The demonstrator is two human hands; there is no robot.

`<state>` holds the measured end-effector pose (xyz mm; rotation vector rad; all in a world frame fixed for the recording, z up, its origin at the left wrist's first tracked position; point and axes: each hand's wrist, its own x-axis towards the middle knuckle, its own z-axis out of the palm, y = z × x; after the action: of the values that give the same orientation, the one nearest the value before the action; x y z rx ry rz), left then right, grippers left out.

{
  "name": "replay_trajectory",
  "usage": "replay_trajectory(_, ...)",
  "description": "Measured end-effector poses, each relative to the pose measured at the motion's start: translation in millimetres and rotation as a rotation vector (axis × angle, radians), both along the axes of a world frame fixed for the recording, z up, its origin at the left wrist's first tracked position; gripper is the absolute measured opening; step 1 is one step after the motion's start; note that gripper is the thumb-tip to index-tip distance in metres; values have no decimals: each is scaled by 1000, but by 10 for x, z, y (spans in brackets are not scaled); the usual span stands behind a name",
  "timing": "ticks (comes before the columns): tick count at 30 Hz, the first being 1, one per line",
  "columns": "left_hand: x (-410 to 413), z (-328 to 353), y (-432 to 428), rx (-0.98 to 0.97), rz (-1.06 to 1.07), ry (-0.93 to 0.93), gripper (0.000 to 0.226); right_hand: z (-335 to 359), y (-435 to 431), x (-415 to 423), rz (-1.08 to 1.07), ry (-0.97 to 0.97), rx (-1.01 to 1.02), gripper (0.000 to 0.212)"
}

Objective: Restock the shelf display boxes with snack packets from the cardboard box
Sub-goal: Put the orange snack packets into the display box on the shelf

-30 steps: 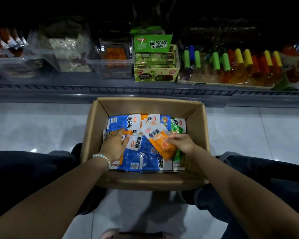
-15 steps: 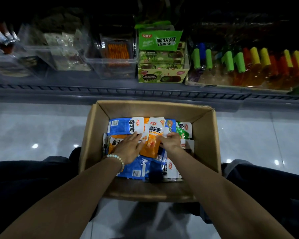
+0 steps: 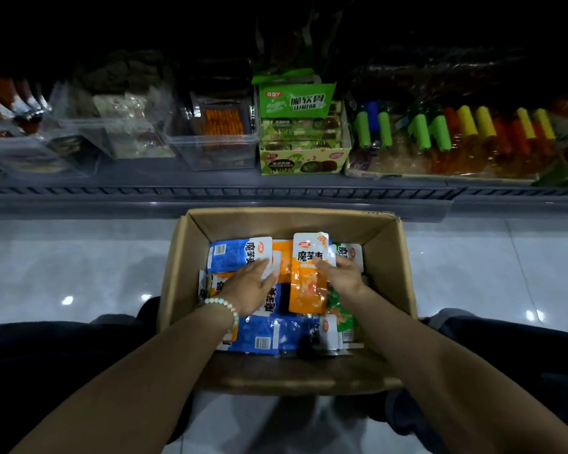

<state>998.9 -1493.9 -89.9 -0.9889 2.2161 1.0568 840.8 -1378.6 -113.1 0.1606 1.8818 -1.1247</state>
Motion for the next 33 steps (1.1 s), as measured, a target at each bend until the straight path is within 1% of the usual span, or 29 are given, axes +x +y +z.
replay_trajectory(2, -67, 164, 24, 2, 34, 26, 70, 236, 143, -136, 25, 24, -46, 34)
replay_trajectory(4, -165, 359, 45, -8, 48, 65, 74, 515, 264, -257, 126, 64, -67, 29)
replay_trajectory(7, -295, 671, 93, -14, 58, 136, 83, 932, 351, -411, 288, 109, -92, 30)
replay_trajectory(9, -375, 935, 133, 53, 88, 203, 87, 1243, 313, -458, 433, 121, -103, 34)
replay_trajectory(10, -408, 1085, 144, 117, 127, 235, 84, 1418, 278, -465, 500, 118, -109, 34)
replay_trajectory(12, -449, 1399, 133, 270, 189, 271, 69, 1775, 216, -454, 604, 110, -145, 27)
replay_trajectory(14, -441, 1724, 76, 437, 177, 283, 56, 2141, 172, -420, 656, 129, -187, 19)
replay_trajectory(15, -426, 1879, 49, 512, 166, 297, 55, 2309, 166, -397, 645, 151, -209, 18)
replay_trajectory(17, -385, 2162, -12, 559, 175, 361, 51, 2577, 161, -331, 571, 181, -287, 24)
replay_trajectory(20, -304, 2539, -8, 494, 258, 561, 22, 2870, 139, -165, 411, 198, -462, 38)
replay_trajectory(22, -224, 2711, 27, 472, 354, 671, 20, 3013, 131, -31, 337, 167, -542, 45)
replay_trajectory(24, -155, 2788, 46, 465, 426, 729, 22, 3060, 129, 101, 345, 96, -548, 48)
replay_trajectory(26, -125, 2824, 48, 497, 490, 744, 25, 3023, 118, 178, 317, 67, -541, 40)
replay_trajectory(28, -125, 2873, 36, 557, 576, 755, 23, 3016, 90, 186, 189, 55, -557, 32)
replay_trajectory(29, -126, 2904, 24, 553, 599, 768, 21, 3032, 80, 165, 130, 41, -567, 29)
replay_trajectory(31, -143, 2930, -22, 477, 620, 813, 19, 3101, 74, 100, 75, 26, -592, 24)
replay_trajectory(33, -147, 2947, -57, 381, 663, 890, 20, 3143, 82, 40, 73, 42, -609, 21)
